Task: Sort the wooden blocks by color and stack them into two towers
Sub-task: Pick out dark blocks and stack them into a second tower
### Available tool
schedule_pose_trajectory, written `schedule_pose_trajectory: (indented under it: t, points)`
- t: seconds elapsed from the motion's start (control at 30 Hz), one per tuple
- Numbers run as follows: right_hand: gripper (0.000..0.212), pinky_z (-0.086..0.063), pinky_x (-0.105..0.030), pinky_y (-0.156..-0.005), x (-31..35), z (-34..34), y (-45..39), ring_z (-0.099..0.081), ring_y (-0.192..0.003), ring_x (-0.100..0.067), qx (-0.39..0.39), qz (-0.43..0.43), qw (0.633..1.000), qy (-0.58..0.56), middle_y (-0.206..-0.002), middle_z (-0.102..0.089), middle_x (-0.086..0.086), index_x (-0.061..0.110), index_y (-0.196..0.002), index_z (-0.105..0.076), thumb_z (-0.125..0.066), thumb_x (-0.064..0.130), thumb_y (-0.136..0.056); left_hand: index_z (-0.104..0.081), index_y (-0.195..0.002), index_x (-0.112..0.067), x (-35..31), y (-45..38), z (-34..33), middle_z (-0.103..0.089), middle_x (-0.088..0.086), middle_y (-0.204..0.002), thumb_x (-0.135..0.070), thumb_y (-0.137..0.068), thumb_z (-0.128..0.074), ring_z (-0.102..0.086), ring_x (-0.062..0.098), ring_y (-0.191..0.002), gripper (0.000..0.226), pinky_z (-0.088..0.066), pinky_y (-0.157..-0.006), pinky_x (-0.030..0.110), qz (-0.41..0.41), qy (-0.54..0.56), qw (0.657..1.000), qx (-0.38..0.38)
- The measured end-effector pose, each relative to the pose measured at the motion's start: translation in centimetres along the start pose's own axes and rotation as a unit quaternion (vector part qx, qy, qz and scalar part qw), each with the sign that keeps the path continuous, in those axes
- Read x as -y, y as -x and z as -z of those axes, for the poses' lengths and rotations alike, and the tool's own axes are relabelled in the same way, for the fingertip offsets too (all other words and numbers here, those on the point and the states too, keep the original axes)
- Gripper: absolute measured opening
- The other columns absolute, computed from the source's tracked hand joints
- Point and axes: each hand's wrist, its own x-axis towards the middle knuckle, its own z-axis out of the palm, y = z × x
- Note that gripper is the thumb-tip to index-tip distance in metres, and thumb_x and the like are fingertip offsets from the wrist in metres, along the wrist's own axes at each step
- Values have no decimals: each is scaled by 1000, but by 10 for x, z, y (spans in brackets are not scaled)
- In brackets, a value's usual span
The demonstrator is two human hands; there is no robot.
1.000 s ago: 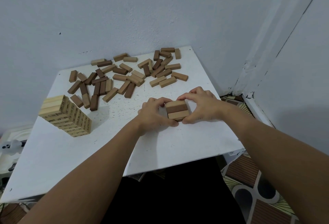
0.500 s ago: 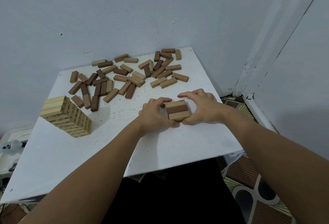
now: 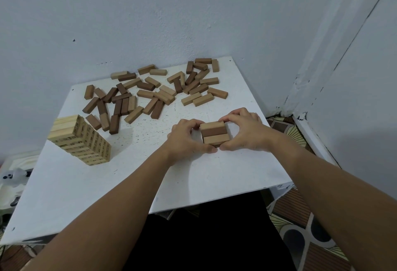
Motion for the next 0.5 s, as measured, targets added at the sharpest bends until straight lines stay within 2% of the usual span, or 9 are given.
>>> schedule_pose_trajectory:
  t: [0.2, 0.33, 0.4, 0.5]
  points:
    - [72, -29, -35, -106, 0, -1, 2, -20, -129, -15, 1, -1, 1000, -8, -133, -31, 16, 53, -130, -49, -87, 47, -70, -64, -113, -49, 1, 3, 0, -50, -17, -117, -60, -46, -95, -45, 12, -120, 75, -44, -106, 46, -4, 4, 1000, -5]
    - [75, -28, -37, -108, -1, 0, 2, -20, -129, -15, 1, -1, 1000, -10, -134, -31, 16, 53, -134, -50, -87, 48, -69, -63, -119, -50, 3, 2, -1, -51, -16, -119, -62, -46, -96, -46, 12, -121, 81, -44, -106, 44, -10, 7, 1000, -4]
    - [78, -27, -36, -106, -1, 0, 2, -19, -128, -14, 3, -3, 1000, -16, -134, -31, 16, 55, -135, -49, -88, 48, -68, -61, -129, -47, 5, 2, 0, -52, -15, -123, -62, -46, -97, -47, 10, -123, 92, -44, -106, 39, -10, 17, 1000, 1]
    - [80, -27, -35, -103, -1, 1, 2, -20, -128, -14, 7, -6, 1000, -25, -134, -32, 16, 55, -137, -48, -88, 49, -68, -56, -143, -38, 8, 7, 4, -52, -14, -125, -48, -54, -101, -49, 3, -121, 101, -42, -99, 25, -4, 58, 998, 5]
